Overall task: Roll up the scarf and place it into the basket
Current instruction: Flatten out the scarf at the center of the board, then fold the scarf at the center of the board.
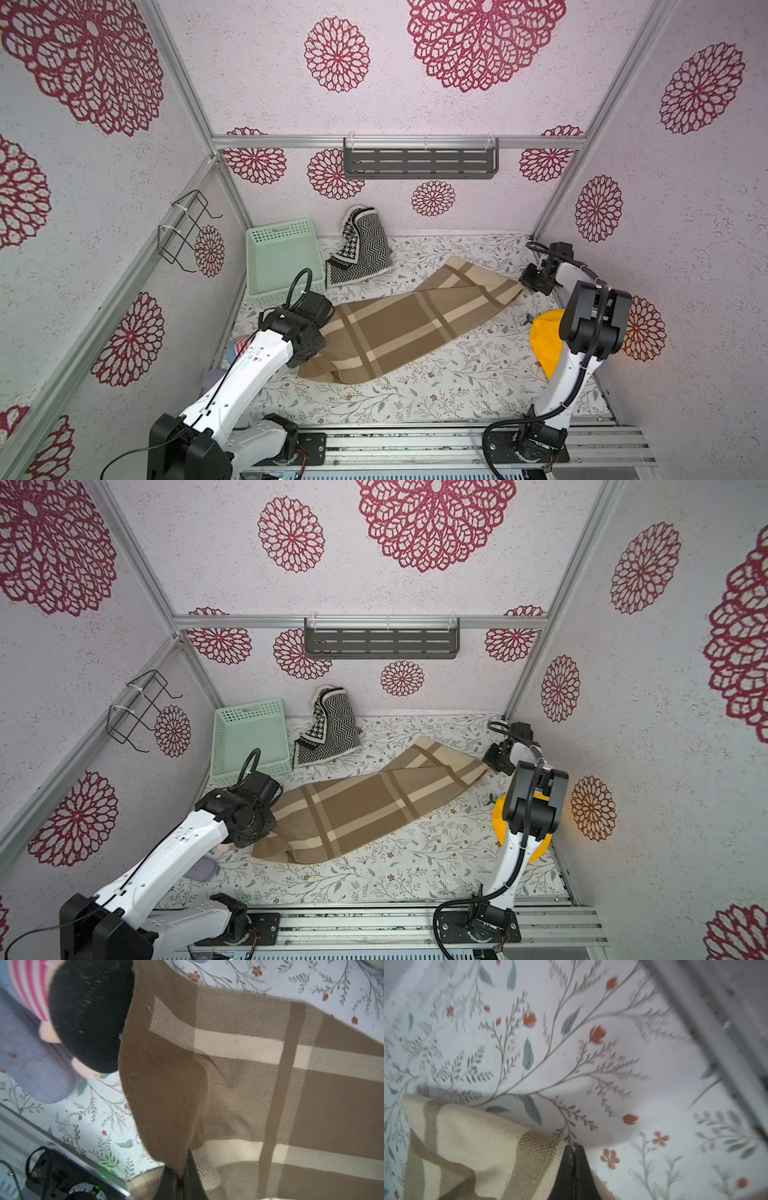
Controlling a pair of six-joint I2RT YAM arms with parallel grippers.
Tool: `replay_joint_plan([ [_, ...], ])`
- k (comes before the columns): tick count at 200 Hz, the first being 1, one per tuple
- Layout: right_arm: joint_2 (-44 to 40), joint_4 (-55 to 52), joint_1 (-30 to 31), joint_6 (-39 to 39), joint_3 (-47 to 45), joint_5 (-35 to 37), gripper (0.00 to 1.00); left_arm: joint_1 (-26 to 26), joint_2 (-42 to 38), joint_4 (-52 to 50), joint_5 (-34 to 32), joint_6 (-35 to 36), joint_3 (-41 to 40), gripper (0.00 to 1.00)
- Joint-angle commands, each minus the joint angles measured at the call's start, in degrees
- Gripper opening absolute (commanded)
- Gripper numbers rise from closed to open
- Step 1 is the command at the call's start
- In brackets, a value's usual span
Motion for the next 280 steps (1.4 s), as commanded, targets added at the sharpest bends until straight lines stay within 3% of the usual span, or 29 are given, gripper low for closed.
replay_joint_plan([
  [1, -4.26, 1.85, -5.44, 1.92, 1.87, 0.84, 0.00, -3.08, 5.01, 3.98, 1.22, -1.79, 2.03, 0.00],
  [26, -5.28, 1.91, -8.04, 1.97, 2.82, 0.08, 0.00, -4.52, 8.93, 3.90, 0.64, -2.12, 2.18, 0.01],
  [34, -5.36, 1.57, -8.47, 1.78, 3.08, 0.06, 0.00, -4.56, 9.41, 4.38, 0.51, -2.25, 1.53, 0.12],
  [49, -5.62, 1.28, -8.75, 1.30, 3.21, 0.58, 0.00, -4.53, 9.95, 5.07, 0.58, -2.60, -0.01, 0.47],
  [56, -5.68, 1.09, -8.70, 1.02, 3.14, 0.93, 0.00, -4.54, 10.09, 4.97, 0.57, -2.71, -0.64, 0.53],
  [93, -6.38, 1.26, -8.62, 0.90, 1.70, -0.14, 0.00, -3.72, 8.59, 2.30, -2.50, -3.31, -2.07, 0.64],
  [153, -11.44, 3.47, -3.26, 0.45, -5.25, -2.28, 0.00, -4.14, 8.20, 14.45, 2.86, -0.65, 0.06, 0.60],
  [173, -15.21, 3.77, 2.08, 0.40, -8.05, -2.07, 0.00, -4.16, 8.38, 17.50, 2.23, -1.47, 1.11, 0.64],
  [187, -18.26, 3.61, 7.17, 0.29, -9.85, -1.40, 0.00, -4.00, 8.15, 18.05, 0.31, -2.30, 2.37, 0.73],
  [195, -19.96, 3.14, 11.14, 0.13, -10.70, -0.73, 0.00, -3.82, 7.75, 17.99, -1.02, -2.95, 2.78, 0.83],
  [202, -21.46, 2.63, 14.29, 0.09, -11.48, 0.18, 0.00, -3.58, 7.32, 18.16, -1.78, -3.46, 2.97, 1.00],
  [241, -27.71, -0.01, 34.13, 0.77, -14.46, 4.23, 0.00, 0.13, 2.14, 18.19, -4.37, -5.59, 0.98, 0.98],
  [280, -26.15, -1.28, 53.68, 4.26, -14.52, 3.73, 0.00, 5.32, -5.33, 18.60, -5.73, -5.73, -1.40, 0.98],
])
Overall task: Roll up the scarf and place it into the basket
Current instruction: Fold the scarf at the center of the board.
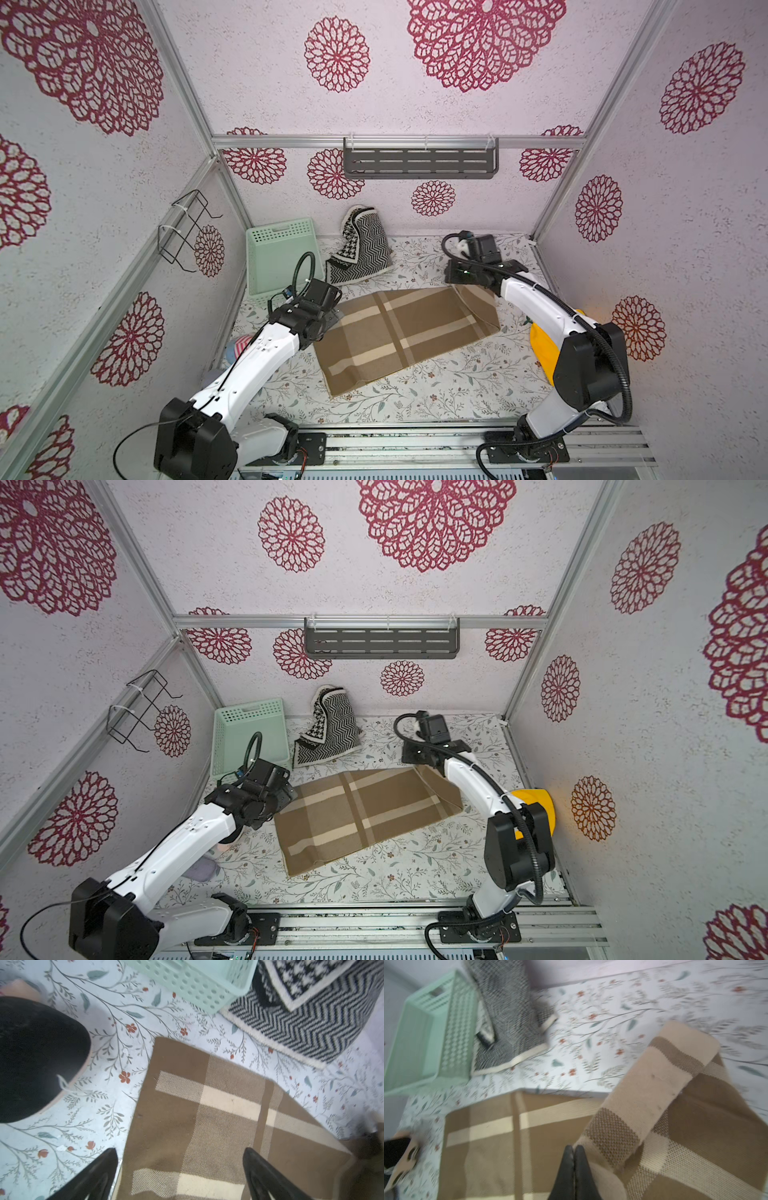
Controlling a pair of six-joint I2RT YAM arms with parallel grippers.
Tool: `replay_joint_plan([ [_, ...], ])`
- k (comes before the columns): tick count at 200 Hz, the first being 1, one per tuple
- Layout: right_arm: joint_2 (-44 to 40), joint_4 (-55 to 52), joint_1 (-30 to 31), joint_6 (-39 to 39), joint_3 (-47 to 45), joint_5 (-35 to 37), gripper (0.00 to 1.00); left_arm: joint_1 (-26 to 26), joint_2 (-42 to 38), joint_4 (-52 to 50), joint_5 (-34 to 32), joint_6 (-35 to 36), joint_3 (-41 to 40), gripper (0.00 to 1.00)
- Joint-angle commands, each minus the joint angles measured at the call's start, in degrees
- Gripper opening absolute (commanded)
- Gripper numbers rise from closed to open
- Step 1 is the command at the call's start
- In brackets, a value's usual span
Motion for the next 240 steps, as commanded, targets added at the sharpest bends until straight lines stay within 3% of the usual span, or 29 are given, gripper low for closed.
replay_joint_plan([
  [1, 0.34, -3.01, 8.58, 3.04, -0.25, 0.47, 0.00, 2.31, -3.82, 0.77, -2.85, -1.17, -1.32, 0.98],
  [33, 6.39, -3.69, 20.43, 5.82, 1.95, -5.00, 0.00, 3.82, -5.60, 1.27, -2.19, 0.30, -1.16, 0.98],
  [45, 7.79, -4.94, 23.14, 6.30, 2.72, -6.21, 0.13, 3.89, -4.79, 1.37, -1.28, 1.04, -0.65, 0.98],
  [52, 7.96, -5.82, 24.00, 6.35, 2.85, -6.71, 0.26, 3.84, -3.97, 1.58, -0.54, 1.59, -0.34, 0.98],
  [65, 6.90, -6.92, 24.06, 6.35, 2.10, -7.11, 0.39, 3.80, -2.12, 2.52, 1.24, 2.61, 0.20, 1.00],
  [84, 3.31, -10.44, 22.67, 5.24, 1.91, -2.30, 0.55, 3.26, 1.37, 6.58, 5.79, 4.65, 0.69, 0.90],
  [120, -3.76, -14.84, 16.26, 6.83, -0.55, 11.29, 0.58, -0.87, 12.79, 14.80, 10.45, 9.15, 6.19, 0.79],
  [164, -8.65, -11.73, 4.63, 11.99, -9.57, 17.62, 0.57, -5.35, 36.51, 18.20, 16.00, 21.56, 30.09, 0.68],
  [214, -12.13, -6.02, -4.19, 14.04, -20.76, 19.60, 0.60, -12.19, 68.86, -0.15, 11.34, 35.60, 73.05, 0.67],
  [240, -13.51, -2.70, -7.25, 14.42, -26.52, 16.76, 0.67, -13.07, 77.89, -4.56, 9.87, 38.05, 85.12, 0.70],
])
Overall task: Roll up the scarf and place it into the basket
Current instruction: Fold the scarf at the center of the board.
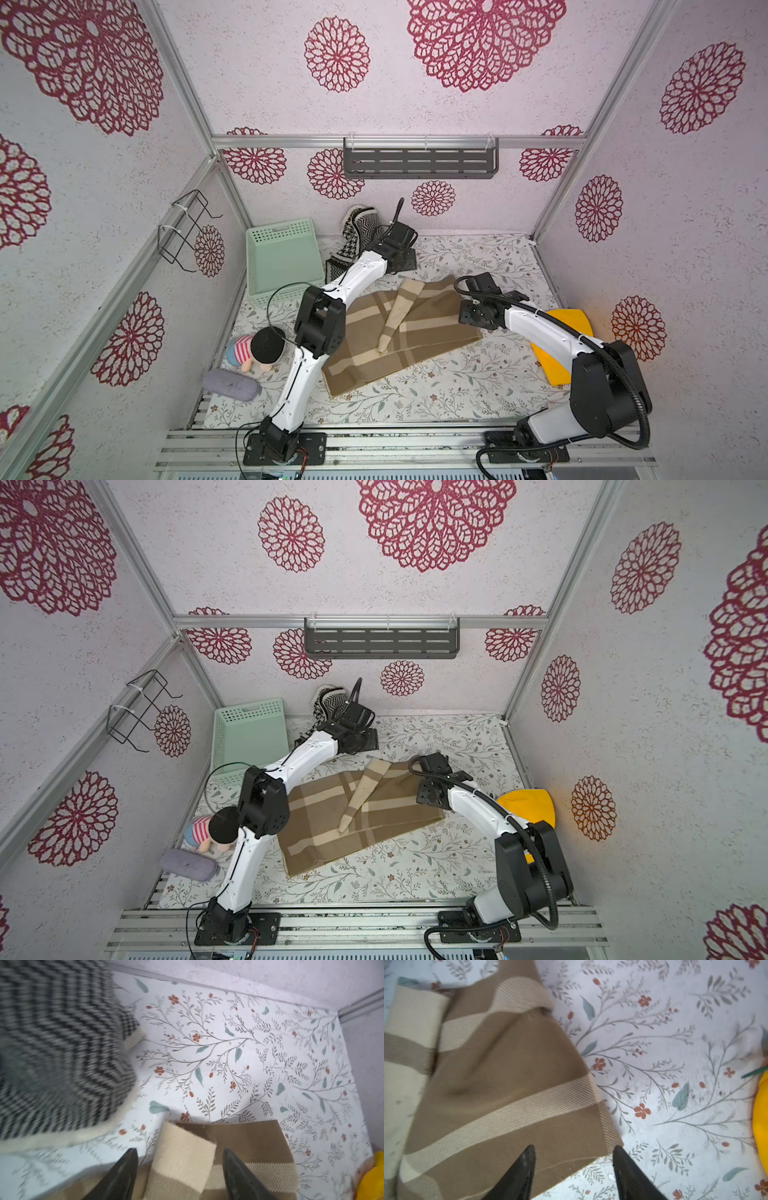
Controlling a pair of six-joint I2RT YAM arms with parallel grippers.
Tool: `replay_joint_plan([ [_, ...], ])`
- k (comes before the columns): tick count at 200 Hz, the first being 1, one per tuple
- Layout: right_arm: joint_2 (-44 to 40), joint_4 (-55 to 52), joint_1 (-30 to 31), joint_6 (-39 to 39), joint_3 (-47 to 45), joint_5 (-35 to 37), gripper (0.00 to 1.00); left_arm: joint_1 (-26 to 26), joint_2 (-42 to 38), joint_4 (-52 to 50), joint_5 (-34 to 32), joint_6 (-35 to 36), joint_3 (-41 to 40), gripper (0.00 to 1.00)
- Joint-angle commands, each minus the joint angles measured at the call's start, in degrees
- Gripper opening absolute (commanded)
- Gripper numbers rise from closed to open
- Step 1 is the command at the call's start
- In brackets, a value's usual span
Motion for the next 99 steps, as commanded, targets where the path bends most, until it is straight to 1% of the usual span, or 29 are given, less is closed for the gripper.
replay_joint_plan([
  [1, -3.67, 4.18, -2.39, 1.69, -3.40, -1.18, 0.67, -0.79, 5.14, -9.03, -2.21, 6.72, 7.66, 0.70],
  [12, -4.16, 5.93, -3.43, 1.81, -5.29, -3.04, 0.68, -0.77, 6.13, -8.96, -2.30, 6.49, 8.06, 0.70],
  [25, -4.36, 7.14, -4.30, 2.22, -6.83, -4.24, 0.70, -0.87, 5.95, -7.90, -2.27, 6.51, 6.52, 0.70],
  [46, -4.08, 8.09, -5.18, 2.52, -8.09, -3.96, 0.72, -1.77, 4.34, -4.34, -1.95, 8.00, 1.94, 0.72],
  [61, -3.70, 8.81, -5.55, 2.66, -9.02, -3.55, 0.74, -2.67, 3.79, -3.05, -3.00, 9.24, 0.57, 0.73],
  [99, -2.01, 10.00, -6.45, 2.91, -10.24, -3.76, 0.75, -4.67, 5.70, -2.63, -5.27, 11.78, 1.88, 0.73],
])
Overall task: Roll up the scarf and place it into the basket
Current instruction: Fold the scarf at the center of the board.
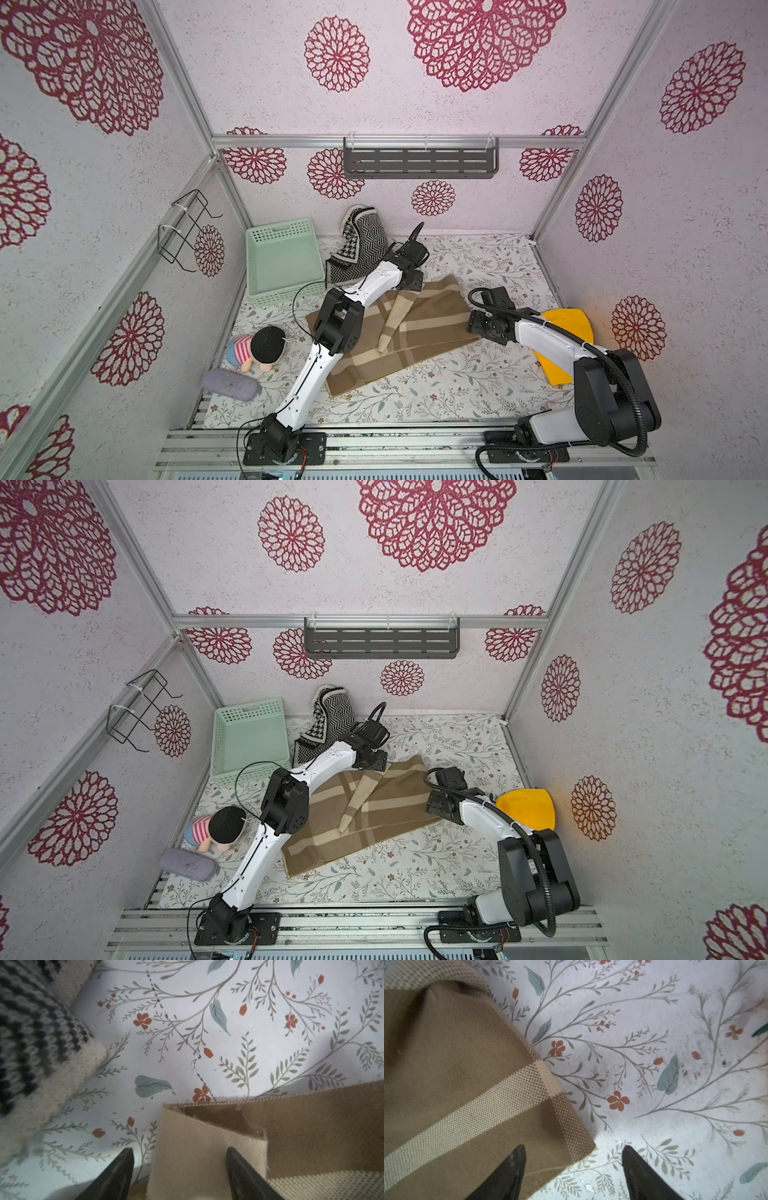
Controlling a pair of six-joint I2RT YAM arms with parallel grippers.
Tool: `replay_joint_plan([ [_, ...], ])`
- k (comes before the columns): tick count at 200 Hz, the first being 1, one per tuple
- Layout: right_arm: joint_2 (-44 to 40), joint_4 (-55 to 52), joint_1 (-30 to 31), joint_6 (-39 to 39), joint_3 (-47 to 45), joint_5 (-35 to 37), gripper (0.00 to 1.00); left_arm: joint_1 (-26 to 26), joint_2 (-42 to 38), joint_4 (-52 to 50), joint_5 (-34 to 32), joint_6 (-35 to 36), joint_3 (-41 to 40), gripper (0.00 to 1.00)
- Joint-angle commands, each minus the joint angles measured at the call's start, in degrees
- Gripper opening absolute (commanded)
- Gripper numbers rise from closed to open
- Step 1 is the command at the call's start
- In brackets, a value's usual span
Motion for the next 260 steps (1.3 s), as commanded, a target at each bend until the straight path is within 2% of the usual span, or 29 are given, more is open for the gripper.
replay_joint_plan([
  [1, 0.45, 1.61, -0.88, 1.01, -0.37, -0.39, 0.76, -1.91, -0.58, 1.90, -1.94, 3.58, 1.65, 0.73],
  [78, 2.54, 3.45, -1.51, 1.40, -1.14, -0.60, 0.76, -3.91, 2.42, 3.05, -2.88, 5.66, 3.93, 0.74],
  [108, 3.42, 4.52, -1.66, 1.94, -1.51, -1.26, 0.76, -3.83, 4.80, 1.26, -4.53, 4.74, 6.08, 0.68],
  [135, 4.32, 5.21, -1.71, 2.09, -1.54, -1.46, 0.75, -3.71, 5.88, 1.26, -4.71, 4.06, 7.01, 0.53],
  [185, 5.54, 6.10, -2.12, 2.30, -1.62, -1.07, 0.72, -2.74, 4.20, 1.82, -7.19, 1.68, 7.69, 0.02],
  [193, 5.73, 6.27, -2.18, 2.19, -1.58, -1.06, 0.71, -2.69, 3.20, 1.95, -7.95, 1.58, 7.31, 0.00],
  [228, 7.40, 6.66, -2.87, 2.16, -1.19, -0.57, 0.62, -2.65, -4.12, 4.04, -11.73, 0.63, 2.68, 0.00],
  [240, 7.91, 6.84, -3.19, 2.00, -1.18, -0.70, 0.54, -2.61, -7.62, 4.50, -13.43, 0.00, 0.48, 0.00],
  [260, 8.11, 7.13, -3.76, 1.93, -0.99, -1.59, 0.34, -2.57, -14.28, 5.24, -16.68, -1.28, -4.32, 0.00],
])
